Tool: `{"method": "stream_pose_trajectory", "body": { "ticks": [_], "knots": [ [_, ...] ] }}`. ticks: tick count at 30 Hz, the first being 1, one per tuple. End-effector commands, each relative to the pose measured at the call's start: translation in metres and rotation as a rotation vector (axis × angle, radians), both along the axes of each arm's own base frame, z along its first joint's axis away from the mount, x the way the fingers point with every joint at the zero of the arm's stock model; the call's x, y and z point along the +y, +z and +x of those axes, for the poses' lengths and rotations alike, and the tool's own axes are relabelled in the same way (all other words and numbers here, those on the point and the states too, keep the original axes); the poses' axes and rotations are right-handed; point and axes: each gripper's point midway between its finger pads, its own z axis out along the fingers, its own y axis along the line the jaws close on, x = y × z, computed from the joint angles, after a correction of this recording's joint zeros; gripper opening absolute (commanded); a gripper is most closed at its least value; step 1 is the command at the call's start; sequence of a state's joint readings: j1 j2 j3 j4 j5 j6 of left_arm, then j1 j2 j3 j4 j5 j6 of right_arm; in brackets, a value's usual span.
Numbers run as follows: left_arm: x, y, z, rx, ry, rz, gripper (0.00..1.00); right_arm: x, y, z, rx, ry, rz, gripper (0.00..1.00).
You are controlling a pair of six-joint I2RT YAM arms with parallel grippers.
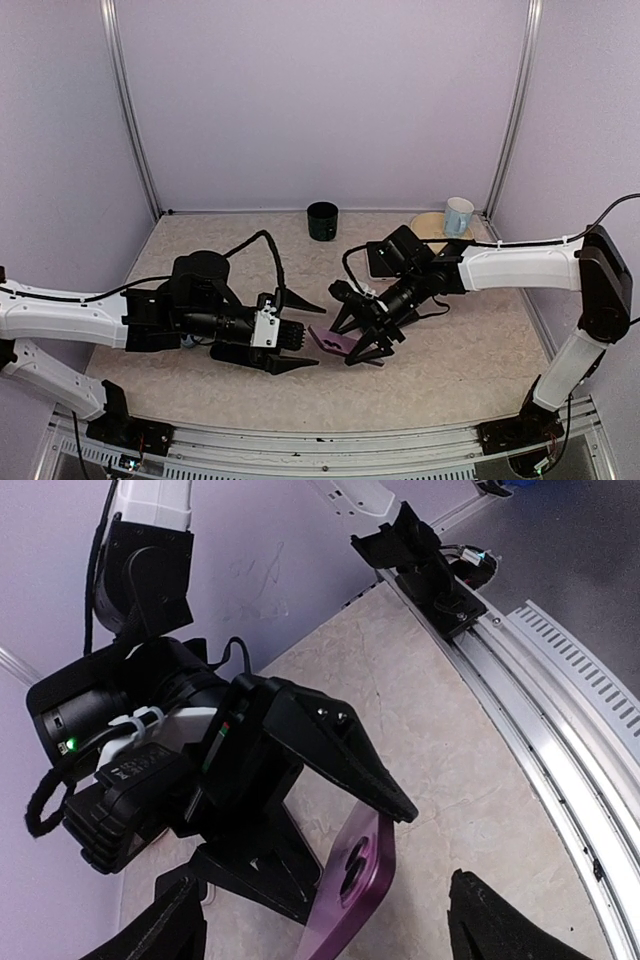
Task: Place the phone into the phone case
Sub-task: Pass from the right arm to the left
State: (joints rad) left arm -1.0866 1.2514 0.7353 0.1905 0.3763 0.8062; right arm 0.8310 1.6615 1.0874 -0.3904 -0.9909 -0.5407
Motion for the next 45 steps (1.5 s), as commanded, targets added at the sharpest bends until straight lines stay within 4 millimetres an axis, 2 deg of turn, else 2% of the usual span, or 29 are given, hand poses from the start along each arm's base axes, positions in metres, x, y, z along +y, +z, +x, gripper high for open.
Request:
{"method": "stream_pose_trajectory", "body": {
  "ticks": [1, 9, 23, 29, 31, 35, 39, 45],
  "knots": [
    [-0.005, 0.004, -0.010, 0.007, -0.041, 0.016, 0.79, 0.005, 0.027, -0.014, 0.024, 0.094, 0.087, 0.52],
    [-0.012, -0.005, -0.009, 0.020, -0.026, 0.047, 0.70, 0.005, 0.038, -0.021, 0.063, 0.146, 0.119, 0.52],
    [-0.018, -0.013, -0.007, 0.044, -0.009, 0.053, 0.54, 0.007, 0.038, -0.033, 0.119, 0.222, 0.146, 0.51],
    [-0.017, -0.004, -0.008, 0.042, -0.015, 0.025, 0.41, 0.009, 0.036, -0.035, 0.127, 0.230, 0.142, 0.51],
    [-0.017, -0.002, -0.008, 0.040, -0.015, 0.019, 0.32, 0.009, 0.035, -0.035, 0.130, 0.232, 0.142, 0.51],
    [-0.018, -0.004, -0.009, 0.043, -0.020, 0.023, 0.30, 0.010, 0.035, -0.035, 0.133, 0.239, 0.143, 0.51],
    [-0.017, -0.006, -0.013, 0.049, -0.039, 0.032, 0.23, 0.010, 0.034, -0.035, 0.138, 0.241, 0.139, 0.51],
    [-0.017, -0.007, -0.017, 0.061, -0.061, 0.038, 0.05, 0.010, 0.030, -0.035, 0.146, 0.245, 0.126, 0.51]
  ]
}}
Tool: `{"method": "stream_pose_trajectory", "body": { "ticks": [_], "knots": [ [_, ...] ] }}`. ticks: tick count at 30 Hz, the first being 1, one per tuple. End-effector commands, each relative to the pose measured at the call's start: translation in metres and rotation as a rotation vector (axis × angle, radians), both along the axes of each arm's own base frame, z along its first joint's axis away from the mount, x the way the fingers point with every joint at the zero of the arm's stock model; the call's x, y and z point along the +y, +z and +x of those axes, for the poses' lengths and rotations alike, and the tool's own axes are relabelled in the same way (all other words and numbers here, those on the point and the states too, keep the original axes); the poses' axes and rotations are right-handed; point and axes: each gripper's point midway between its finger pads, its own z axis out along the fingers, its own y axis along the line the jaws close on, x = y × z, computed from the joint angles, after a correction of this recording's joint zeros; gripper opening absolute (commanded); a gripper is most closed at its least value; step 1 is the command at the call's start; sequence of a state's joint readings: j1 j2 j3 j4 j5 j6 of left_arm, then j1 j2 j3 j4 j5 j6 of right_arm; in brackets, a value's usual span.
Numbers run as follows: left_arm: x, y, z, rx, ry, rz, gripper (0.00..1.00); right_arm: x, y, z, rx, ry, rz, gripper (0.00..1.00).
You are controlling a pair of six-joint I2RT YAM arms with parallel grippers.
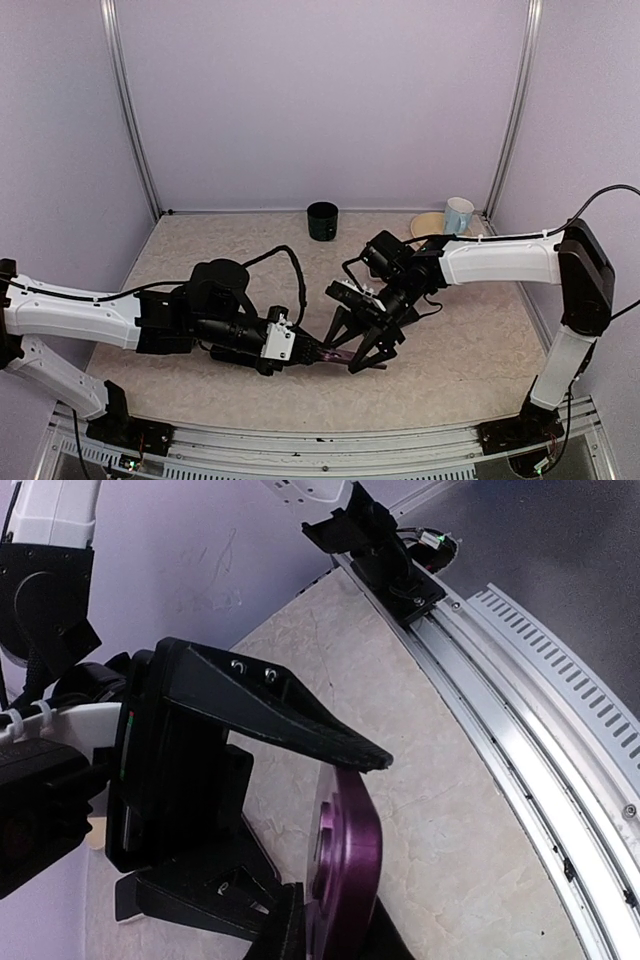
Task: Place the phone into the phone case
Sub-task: Pass from the right arm to the left, then pass from the left arm to the right
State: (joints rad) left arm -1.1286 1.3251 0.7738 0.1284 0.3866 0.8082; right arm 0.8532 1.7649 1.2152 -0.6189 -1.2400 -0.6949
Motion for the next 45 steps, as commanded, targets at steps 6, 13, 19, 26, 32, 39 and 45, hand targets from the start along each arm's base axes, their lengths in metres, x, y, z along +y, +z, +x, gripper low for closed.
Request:
{"method": "stream_pose_trajectory", "body": {
  "ticks": [6, 13, 19, 26, 32, 39, 45],
  "knots": [
    [-0.004, 0.022, -0.006, 0.030, -0.015, -0.058, 0.00, 0.008, 0.003, 0.002, -0.053, 0.025, 0.030, 0.52],
    [-0.002, 0.030, -0.004, 0.044, 0.005, -0.080, 0.00, 0.009, 0.001, 0.016, -0.169, -0.053, -0.013, 0.70],
    [-0.003, 0.040, 0.005, 0.074, 0.073, -0.114, 0.00, 0.006, 0.014, 0.028, -0.298, -0.147, 0.000, 0.95],
    [-0.005, 0.048, 0.010, 0.111, 0.111, -0.134, 0.00, -0.004, 0.031, 0.055, -0.481, -0.361, 0.001, 1.00],
    [-0.004, 0.057, 0.025, 0.169, 0.185, -0.167, 0.00, -0.016, 0.054, 0.094, -0.542, -0.663, -0.028, 1.00],
    [0.002, 0.073, 0.059, 0.280, 0.327, -0.248, 0.00, -0.034, 0.080, 0.115, -0.552, -0.904, 0.033, 1.00],
    [0.011, 0.090, 0.082, 0.386, 0.407, -0.374, 0.00, -0.065, 0.100, 0.138, -0.540, -1.187, 0.118, 1.00]
  ]
}}
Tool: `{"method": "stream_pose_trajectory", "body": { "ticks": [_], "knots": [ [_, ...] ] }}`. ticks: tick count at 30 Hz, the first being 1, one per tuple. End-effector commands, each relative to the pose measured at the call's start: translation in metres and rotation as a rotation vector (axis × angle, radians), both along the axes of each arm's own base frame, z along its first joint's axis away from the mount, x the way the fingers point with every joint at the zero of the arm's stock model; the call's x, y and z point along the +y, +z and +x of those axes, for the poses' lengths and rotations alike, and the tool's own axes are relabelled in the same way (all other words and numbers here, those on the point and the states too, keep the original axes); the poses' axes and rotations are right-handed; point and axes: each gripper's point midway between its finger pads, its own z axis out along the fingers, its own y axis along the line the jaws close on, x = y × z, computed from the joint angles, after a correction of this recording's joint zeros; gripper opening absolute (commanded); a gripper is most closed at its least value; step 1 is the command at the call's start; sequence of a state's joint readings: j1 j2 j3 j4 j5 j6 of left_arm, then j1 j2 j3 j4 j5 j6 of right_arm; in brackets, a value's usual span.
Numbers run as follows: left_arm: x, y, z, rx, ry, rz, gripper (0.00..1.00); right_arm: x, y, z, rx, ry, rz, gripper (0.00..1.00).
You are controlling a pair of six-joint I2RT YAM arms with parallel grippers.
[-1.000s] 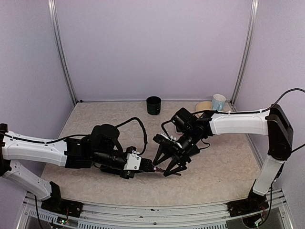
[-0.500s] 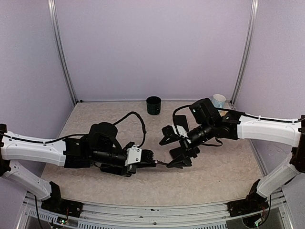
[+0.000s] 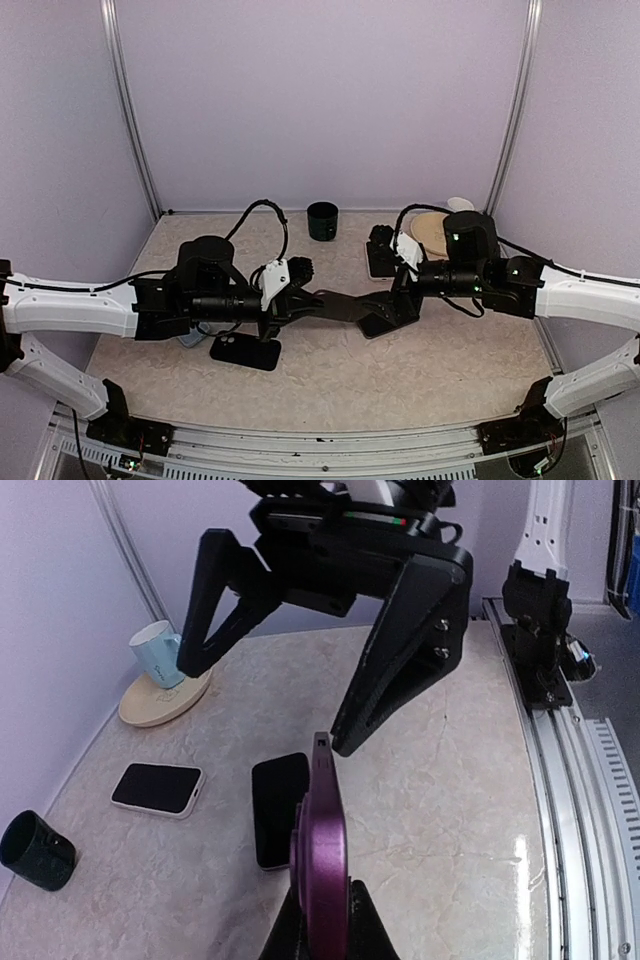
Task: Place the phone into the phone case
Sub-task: Pass from the left arm to the right
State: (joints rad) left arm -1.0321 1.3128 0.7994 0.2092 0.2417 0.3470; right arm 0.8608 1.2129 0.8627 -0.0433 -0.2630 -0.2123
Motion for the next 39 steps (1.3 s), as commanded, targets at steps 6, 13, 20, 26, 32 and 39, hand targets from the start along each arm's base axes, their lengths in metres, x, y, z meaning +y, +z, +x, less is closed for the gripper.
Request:
{"method": "stream_pose_trajectory", "body": {
  "ticks": [6, 13, 20, 26, 32, 39],
  "knots": [
    [0.019, 0.078, 0.028, 0.130, 0.111, -0.425, 0.00, -0.015, 0.045, 0.019, -0.007, -0.186, 0.218, 1.00],
    [0.028, 0.090, 0.034, 0.232, 0.109, -0.519, 0.00, -0.003, 0.050, 0.007, 0.154, -0.079, 0.306, 1.00],
    [0.030, 0.097, 0.034, 0.380, 0.077, -0.600, 0.00, 0.009, 0.063, -0.004, 0.272, 0.021, 0.380, 1.00],
    [0.029, 0.095, 0.037, 0.509, 0.052, -0.664, 0.00, 0.026, 0.060, -0.003, 0.414, 0.065, 0.391, 1.00],
    [0.025, 0.084, 0.047, 0.627, 0.070, -0.688, 0.00, 0.032, 0.071, -0.022, 0.491, 0.184, 0.457, 1.00],
    [0.025, 0.076, 0.056, 0.692, 0.087, -0.714, 0.00, 0.039, 0.071, -0.029, 0.559, 0.254, 0.469, 0.97]
  ]
}}
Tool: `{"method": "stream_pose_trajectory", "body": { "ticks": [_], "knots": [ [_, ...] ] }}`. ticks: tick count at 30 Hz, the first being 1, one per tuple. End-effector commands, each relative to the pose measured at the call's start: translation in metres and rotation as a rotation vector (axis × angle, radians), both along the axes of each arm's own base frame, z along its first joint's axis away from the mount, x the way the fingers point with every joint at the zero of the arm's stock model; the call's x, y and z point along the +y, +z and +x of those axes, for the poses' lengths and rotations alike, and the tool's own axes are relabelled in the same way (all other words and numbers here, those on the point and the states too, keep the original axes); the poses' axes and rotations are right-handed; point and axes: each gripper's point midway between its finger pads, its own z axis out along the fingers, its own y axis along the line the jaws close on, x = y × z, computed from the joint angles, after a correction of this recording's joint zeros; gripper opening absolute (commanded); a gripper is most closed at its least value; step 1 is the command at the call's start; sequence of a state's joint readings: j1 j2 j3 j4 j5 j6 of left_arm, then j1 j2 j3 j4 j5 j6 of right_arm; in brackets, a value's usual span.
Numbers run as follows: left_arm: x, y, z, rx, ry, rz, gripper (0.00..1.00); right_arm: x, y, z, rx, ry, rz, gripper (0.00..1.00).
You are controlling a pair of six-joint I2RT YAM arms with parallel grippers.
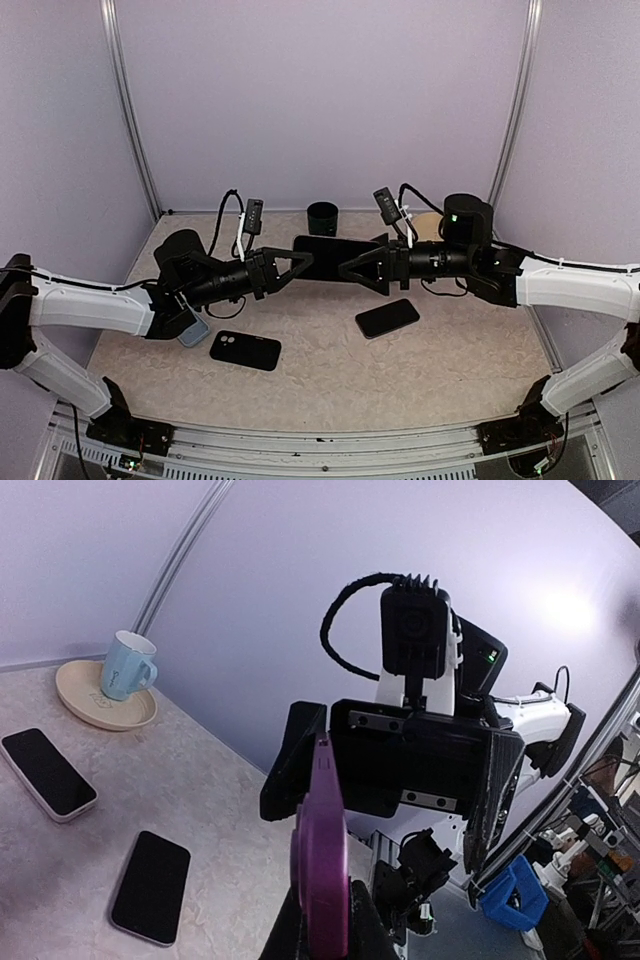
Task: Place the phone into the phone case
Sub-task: Pass from the left arm to the right
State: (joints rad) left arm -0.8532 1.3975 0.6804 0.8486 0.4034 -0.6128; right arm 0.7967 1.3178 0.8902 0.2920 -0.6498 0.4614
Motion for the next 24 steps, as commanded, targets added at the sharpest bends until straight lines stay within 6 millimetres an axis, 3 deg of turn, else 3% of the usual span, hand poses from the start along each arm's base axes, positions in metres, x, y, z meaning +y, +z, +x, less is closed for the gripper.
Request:
{"method": "stream_pose_trajectory", "body": {
  "ticks": [1, 9, 24],
  "knots": [
    [0.007, 0.016, 0.008, 0.010, 0.019, -0.093, 0.00, 0.005, 0.020, -0.016, 0.011, 0.108, 0.083, 0.96],
    [0.006, 0.006, 0.010, 0.009, 0.025, -0.075, 0.00, 0.003, 0.023, -0.017, 0.120, 0.151, 0.131, 0.92],
    [0.020, -0.009, 0.026, 0.052, 0.092, -0.062, 0.00, 0.002, -0.001, -0.015, 0.224, 0.184, 0.115, 0.71]
  ]
}}
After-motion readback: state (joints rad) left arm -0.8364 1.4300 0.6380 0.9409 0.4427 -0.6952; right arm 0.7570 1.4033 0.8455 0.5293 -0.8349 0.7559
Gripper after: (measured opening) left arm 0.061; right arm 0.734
